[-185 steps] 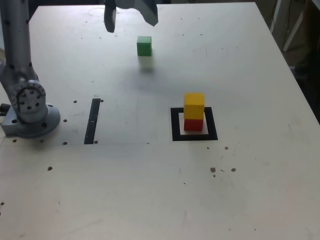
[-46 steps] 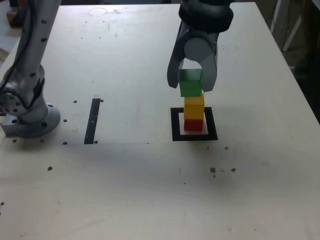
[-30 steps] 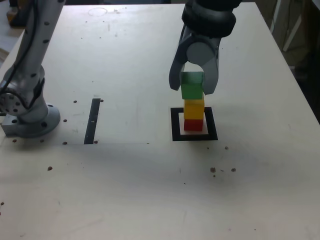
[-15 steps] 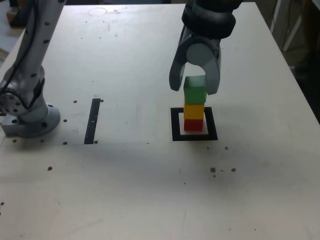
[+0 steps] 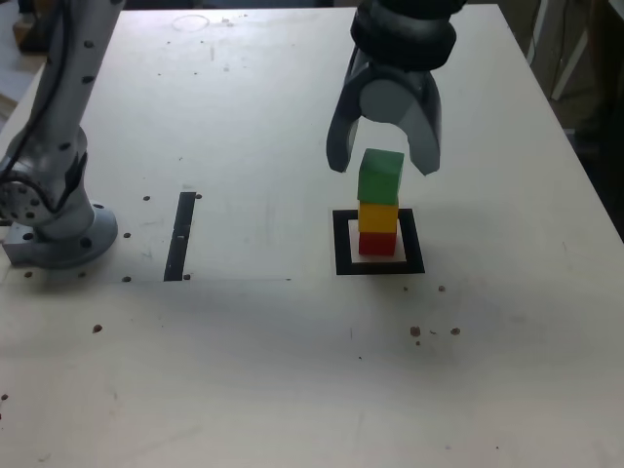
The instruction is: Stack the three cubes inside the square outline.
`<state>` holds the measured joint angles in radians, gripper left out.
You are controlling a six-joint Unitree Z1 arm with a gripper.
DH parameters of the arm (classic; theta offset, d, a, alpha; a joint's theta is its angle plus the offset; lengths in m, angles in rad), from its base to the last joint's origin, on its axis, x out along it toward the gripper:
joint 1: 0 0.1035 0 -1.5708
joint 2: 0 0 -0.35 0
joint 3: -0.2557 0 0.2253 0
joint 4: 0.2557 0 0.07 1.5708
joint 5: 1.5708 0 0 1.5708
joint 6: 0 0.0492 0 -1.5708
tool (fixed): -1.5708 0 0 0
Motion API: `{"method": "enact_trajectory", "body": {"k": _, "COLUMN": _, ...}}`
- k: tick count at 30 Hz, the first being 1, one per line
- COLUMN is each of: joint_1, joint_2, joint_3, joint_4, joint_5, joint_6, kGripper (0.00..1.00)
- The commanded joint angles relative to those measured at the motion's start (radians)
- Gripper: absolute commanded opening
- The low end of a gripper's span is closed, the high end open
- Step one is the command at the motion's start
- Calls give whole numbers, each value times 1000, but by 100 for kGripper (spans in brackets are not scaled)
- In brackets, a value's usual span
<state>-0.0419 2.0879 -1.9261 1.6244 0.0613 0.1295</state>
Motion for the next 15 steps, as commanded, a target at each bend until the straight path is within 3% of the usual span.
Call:
{"method": "enact_trajectory", "body": {"k": 1, "joint_1": 1, "joint_2": -34, "joint_3": 8, "joint_4": 12, "joint_5": 8, "joint_6": 2, "kGripper": 100}}
{"method": "enact_trajectory", "body": {"k": 15, "joint_1": 12, "joint_2": -312, "joint_3": 233, "joint_4": 10, "joint_5": 42, "joint_6": -17, "kGripper": 100}}
